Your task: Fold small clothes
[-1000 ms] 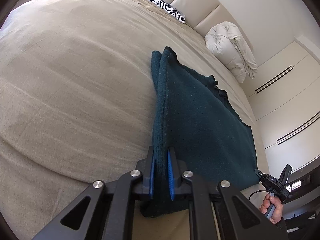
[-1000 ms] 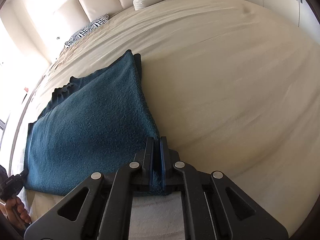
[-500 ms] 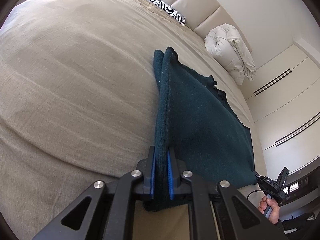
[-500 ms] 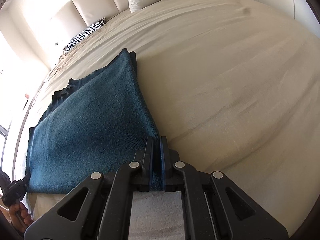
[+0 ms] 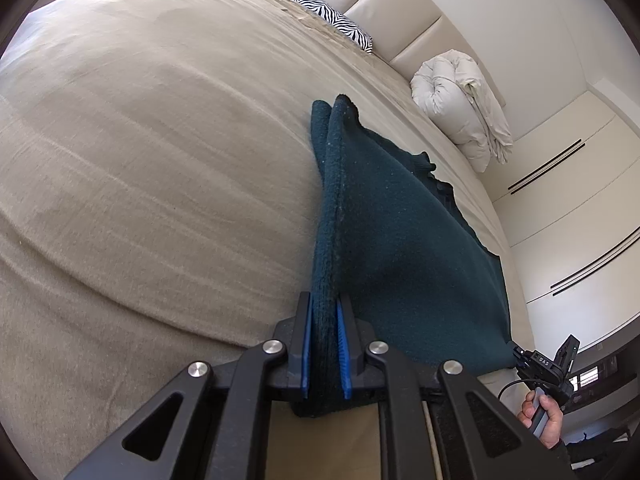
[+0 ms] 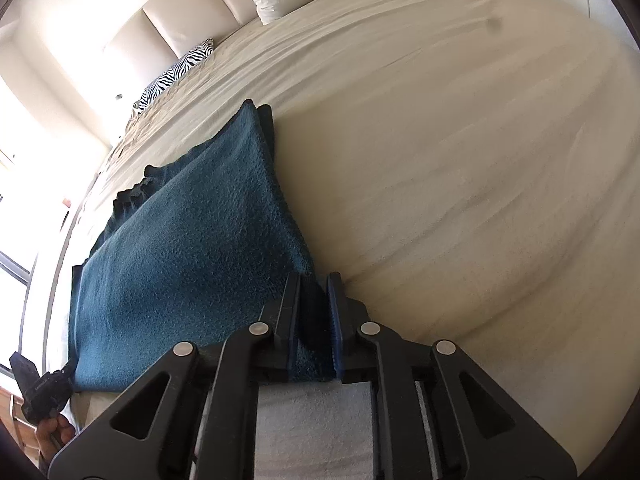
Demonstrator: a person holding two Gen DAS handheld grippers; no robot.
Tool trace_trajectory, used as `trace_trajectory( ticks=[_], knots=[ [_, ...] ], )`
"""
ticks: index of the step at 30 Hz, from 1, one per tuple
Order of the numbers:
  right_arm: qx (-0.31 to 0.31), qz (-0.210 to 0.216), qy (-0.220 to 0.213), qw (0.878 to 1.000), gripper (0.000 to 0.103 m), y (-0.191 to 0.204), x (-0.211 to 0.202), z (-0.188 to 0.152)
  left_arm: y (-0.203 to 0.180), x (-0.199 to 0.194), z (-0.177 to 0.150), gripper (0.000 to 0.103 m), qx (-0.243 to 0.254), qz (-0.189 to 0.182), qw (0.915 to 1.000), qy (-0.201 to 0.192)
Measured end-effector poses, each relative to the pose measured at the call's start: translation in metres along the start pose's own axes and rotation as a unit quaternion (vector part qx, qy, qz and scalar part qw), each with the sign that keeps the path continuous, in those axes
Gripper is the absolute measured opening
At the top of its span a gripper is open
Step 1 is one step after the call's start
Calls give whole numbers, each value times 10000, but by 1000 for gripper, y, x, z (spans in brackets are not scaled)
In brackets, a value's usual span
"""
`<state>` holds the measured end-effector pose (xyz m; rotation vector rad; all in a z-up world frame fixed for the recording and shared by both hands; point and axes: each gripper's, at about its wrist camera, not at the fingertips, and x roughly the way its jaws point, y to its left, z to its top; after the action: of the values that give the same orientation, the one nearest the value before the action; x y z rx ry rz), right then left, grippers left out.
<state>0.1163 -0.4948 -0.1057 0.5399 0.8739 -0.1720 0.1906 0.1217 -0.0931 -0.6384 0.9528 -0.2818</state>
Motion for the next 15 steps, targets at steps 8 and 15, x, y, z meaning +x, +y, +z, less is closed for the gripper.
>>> trace_trajectory(
  ticks=[8, 15],
  knots=[
    [242, 502, -808, 9952, 58, 23, -56, 8, -33, -46, 6, 45, 564, 706, 9937, -656],
    [104, 2543, 627, 9650, 57, 127, 17, -25, -138, 26, -2, 61, 2217, 1174, 9679, -156]
  ],
)
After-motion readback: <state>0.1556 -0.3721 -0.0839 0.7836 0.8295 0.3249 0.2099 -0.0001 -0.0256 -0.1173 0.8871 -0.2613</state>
